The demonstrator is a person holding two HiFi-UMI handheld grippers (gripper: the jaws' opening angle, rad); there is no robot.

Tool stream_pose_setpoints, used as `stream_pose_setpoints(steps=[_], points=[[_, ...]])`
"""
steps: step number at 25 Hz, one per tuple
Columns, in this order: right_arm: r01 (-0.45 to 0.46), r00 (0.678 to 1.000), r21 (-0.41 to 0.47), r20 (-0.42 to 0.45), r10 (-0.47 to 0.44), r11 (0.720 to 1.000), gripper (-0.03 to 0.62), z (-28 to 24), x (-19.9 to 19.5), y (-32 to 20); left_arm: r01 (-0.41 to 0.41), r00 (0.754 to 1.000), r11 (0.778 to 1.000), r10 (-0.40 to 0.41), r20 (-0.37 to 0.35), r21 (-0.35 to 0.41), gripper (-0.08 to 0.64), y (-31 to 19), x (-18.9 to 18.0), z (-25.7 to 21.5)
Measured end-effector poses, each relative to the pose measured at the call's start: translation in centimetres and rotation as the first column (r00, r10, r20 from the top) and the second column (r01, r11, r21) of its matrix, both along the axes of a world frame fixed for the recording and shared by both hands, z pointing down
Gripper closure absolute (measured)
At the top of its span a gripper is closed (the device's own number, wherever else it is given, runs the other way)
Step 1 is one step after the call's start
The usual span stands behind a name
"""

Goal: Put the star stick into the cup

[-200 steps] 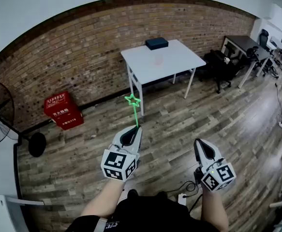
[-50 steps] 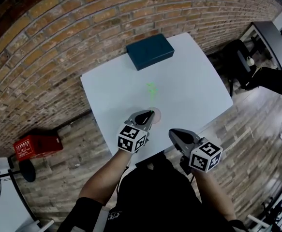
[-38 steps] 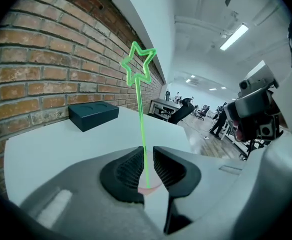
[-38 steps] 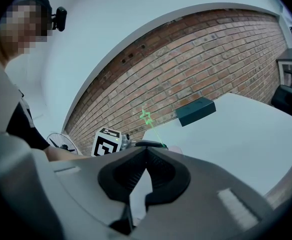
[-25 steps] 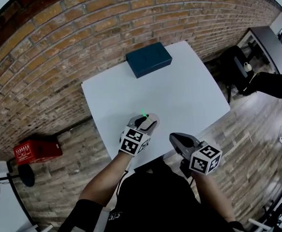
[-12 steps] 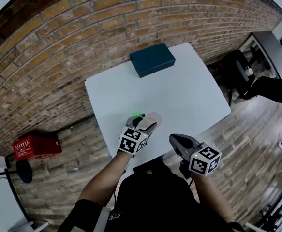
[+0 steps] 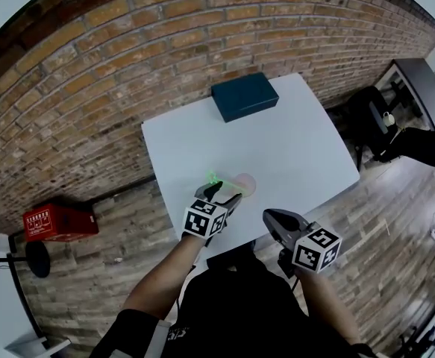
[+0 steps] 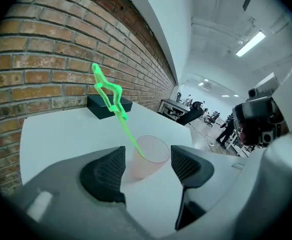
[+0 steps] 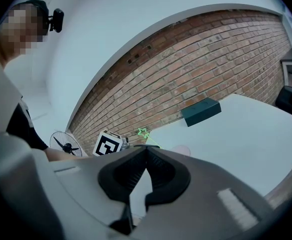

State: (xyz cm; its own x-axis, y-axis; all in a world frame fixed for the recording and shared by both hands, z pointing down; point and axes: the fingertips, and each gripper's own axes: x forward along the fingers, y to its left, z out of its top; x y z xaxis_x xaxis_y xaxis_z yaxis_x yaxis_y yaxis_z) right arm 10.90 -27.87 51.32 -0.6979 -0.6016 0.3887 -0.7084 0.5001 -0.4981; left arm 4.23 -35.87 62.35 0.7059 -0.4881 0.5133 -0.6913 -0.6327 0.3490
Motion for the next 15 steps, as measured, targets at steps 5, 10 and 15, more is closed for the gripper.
stream_pose_setpoints(steps=[5,10,15], points=[[0.002,1.000,0.030,-0.003,-0.002,1.000,0.592,-0.7,-0.7,0.3,0.013,1.000,1.000,-0.013,-0.023,0.019,0.270,0.6,-1.4,-1.1],[-0.031,0.999,0.070,-0.016,0.032,0.997,0.592,-1.8,-1.2,0.7,-0.020,0.998,0.998,0.024,-0.066,0.061,0.417,2.3,-2.5,-3.3],[-0.021,0.996,0.131,-0.083,0.032,0.991,0.592,-3.5,-1.0,0.8,-0.049,0.997,0.979,0.060,-0.047,0.198,0.485,3.7,-3.7,-6.5]])
